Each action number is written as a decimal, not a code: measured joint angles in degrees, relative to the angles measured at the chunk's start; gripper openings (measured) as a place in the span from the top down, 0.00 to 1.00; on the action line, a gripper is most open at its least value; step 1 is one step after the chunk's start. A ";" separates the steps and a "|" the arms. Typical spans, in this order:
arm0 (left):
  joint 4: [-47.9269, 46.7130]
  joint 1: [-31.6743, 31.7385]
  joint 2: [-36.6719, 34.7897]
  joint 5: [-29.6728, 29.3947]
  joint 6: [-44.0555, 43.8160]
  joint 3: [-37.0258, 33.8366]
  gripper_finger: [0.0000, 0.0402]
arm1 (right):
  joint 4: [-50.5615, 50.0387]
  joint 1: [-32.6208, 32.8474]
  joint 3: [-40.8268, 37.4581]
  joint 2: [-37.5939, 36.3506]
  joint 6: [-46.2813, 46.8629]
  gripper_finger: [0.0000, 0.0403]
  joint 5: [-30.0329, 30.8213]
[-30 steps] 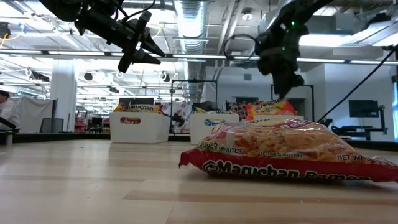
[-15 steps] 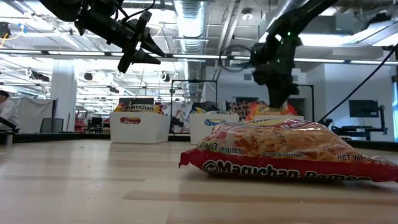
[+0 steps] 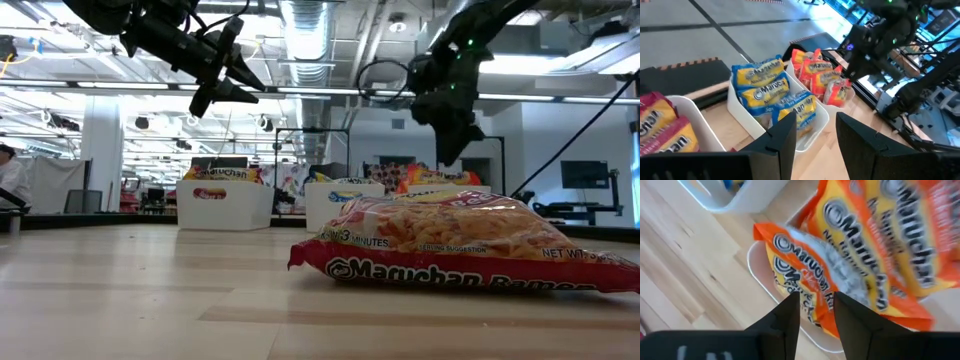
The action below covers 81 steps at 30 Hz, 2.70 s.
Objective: Sort Maruchan noodles
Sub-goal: Put the blue noodle pack into the top middle white bin
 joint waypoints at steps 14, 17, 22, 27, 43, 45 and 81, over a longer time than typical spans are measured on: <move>-30.88 2.82 -9.56 27.01 -9.54 0.00 0.69 | 0.00 2.32 6.25 -7.68 3.19 0.64 -4.29; -39.51 0.45 -11.58 27.43 -9.57 0.00 0.69 | -2.00 4.26 6.23 -8.41 2.91 0.64 -4.83; -49.10 -6.23 -13.92 27.36 -11.69 0.00 0.69 | -2.64 8.94 6.23 -8.38 5.70 0.61 -4.83; -56.21 -16.09 -14.40 26.65 -15.67 0.00 0.69 | -2.36 14.55 6.21 -7.87 9.14 0.53 -4.76; -67.94 -44.14 -14.14 22.25 -36.18 0.00 0.64 | -0.28 32.95 6.23 -7.88 26.53 0.44 -4.56; -68.00 -47.98 -14.12 19.17 -41.10 0.00 0.64 | 0.56 35.31 6.23 -7.88 28.16 0.44 -4.51; -32.63 -92.76 6.75 -2.08 -87.11 -8.41 0.64 | 11.57 51.88 6.23 -7.88 39.98 0.44 3.52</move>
